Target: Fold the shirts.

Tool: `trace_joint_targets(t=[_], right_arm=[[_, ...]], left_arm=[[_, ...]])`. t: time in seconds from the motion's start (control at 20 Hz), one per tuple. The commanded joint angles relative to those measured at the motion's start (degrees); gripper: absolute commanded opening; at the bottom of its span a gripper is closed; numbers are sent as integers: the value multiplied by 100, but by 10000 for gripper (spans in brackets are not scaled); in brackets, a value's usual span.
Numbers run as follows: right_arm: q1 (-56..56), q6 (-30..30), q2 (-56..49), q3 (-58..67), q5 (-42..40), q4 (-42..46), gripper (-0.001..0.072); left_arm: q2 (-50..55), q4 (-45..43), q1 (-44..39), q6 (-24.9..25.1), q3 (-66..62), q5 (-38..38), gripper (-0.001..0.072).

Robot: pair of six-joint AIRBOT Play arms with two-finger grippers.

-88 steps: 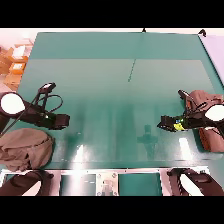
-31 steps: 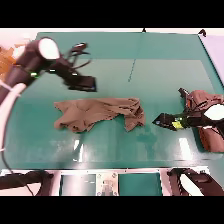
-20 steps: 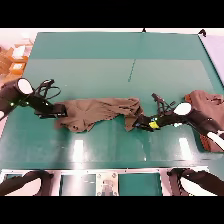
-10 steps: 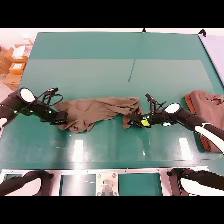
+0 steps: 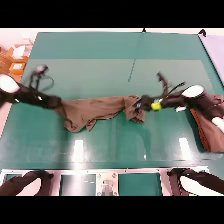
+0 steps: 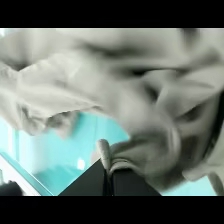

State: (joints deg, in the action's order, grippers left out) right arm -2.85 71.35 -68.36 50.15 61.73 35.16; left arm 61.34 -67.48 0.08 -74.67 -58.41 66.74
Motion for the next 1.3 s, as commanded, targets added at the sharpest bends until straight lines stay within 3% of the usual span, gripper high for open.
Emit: trace_joint_targets(t=[0.0,0.3,0.45,0.75,1.0,1.1,1.25], right_arm=[[695,66,575,1228,850,33,15],[1790,79,1421,4529,1075,42,16],[2138,35,1683,5685,1032,44,16],[2208,-4,2050,6148,804,350,16],[2188,-7,1840,5335,813,365,16],[2188,-85,1613,4730,732,365,16],[2188,-313,1134,3641,389,367,16]], left_arm=[[-380,4,2,-48,-1458,59,22],[-461,68,2,-179,-5901,-116,21],[-522,181,2,-179,-7337,-238,22],[-1056,428,2,-127,-6857,-1443,22],[-973,428,2,26,-5521,-1996,22],[-551,463,2,52,-5062,-2048,22],[708,1147,-4,575,-4887,-1823,23]])
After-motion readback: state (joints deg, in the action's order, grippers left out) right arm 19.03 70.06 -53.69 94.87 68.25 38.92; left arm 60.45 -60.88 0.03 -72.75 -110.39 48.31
